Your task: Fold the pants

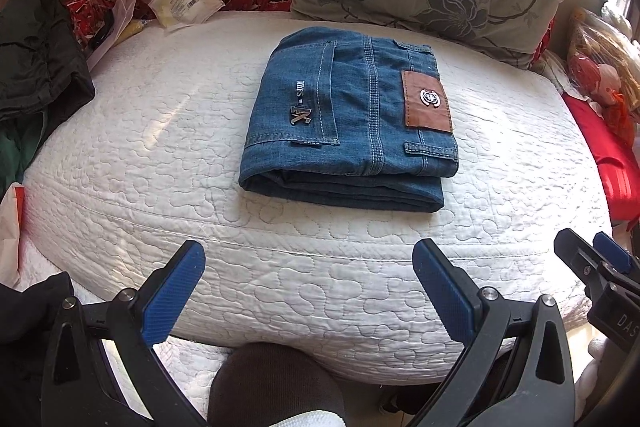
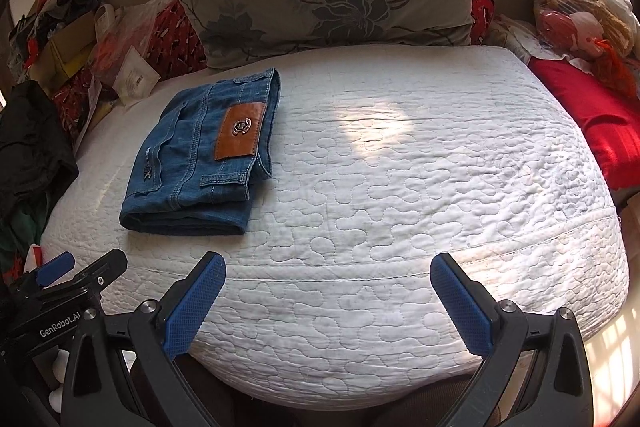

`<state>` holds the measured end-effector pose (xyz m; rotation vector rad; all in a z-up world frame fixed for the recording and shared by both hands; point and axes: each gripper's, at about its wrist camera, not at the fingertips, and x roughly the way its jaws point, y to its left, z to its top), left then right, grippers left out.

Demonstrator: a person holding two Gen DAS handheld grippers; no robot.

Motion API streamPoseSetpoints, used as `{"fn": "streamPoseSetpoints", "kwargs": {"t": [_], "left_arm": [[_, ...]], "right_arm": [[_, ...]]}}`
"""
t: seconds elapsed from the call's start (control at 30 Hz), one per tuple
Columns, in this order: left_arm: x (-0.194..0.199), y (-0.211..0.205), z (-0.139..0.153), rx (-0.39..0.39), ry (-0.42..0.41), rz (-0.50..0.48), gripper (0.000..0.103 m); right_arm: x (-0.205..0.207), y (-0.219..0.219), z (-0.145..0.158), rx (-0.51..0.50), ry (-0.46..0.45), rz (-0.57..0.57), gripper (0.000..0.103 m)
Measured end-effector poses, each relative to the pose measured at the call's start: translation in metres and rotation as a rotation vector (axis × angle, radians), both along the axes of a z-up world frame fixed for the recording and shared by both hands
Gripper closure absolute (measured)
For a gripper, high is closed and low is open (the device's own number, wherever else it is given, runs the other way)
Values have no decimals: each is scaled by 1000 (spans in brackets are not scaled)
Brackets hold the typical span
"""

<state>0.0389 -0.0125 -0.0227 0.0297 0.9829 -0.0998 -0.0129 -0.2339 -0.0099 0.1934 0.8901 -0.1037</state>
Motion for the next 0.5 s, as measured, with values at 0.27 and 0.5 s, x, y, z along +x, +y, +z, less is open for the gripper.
{"fn": "streamPoseSetpoints", "kwargs": {"t": [0.27,0.5], "left_arm": [[3,-3,3,-16,4,-1,0],[2,-8,4,-14,-7,-6,0]], "right_arm": [[1,0,-3,1,9,-3,0],[2,-2,-4,0,14,-6,0]]}}
